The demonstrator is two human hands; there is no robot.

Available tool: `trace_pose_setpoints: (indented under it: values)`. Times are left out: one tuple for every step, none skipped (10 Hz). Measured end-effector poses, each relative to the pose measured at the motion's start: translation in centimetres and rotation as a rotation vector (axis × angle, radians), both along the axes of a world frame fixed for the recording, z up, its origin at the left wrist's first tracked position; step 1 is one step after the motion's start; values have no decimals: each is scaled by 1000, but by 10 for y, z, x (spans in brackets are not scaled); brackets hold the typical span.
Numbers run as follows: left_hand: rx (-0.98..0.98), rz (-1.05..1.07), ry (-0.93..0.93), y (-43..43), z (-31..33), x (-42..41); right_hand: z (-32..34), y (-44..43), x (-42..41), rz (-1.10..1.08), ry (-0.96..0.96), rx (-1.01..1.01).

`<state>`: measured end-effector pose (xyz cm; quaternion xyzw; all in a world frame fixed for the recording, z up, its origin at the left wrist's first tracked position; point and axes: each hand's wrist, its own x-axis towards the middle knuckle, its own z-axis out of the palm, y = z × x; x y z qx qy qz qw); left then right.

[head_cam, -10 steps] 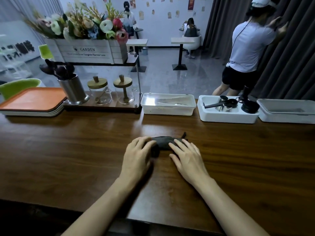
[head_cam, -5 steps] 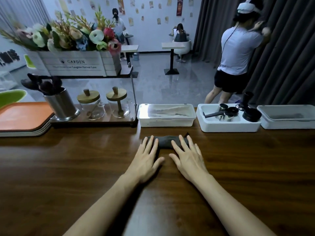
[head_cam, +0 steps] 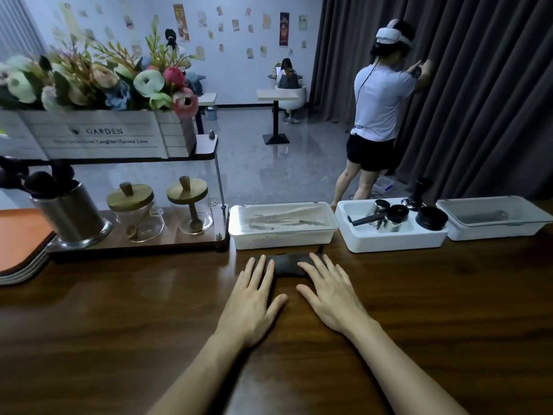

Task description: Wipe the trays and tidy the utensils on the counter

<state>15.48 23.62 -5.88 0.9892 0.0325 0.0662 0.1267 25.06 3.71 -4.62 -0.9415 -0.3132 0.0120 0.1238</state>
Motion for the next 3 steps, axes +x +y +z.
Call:
trace_pose_setpoints:
  values:
    - [-37, 10, -44, 0, 3, -1, 5, -1, -1, 22, 20, 14]
    - [-95, 58, -159, -1, 1, -8, 2, -7, 1, 64, 51, 143]
    - [-228, 98, -319, 0, 16, -17, 14, -15, 3, 37, 169, 403]
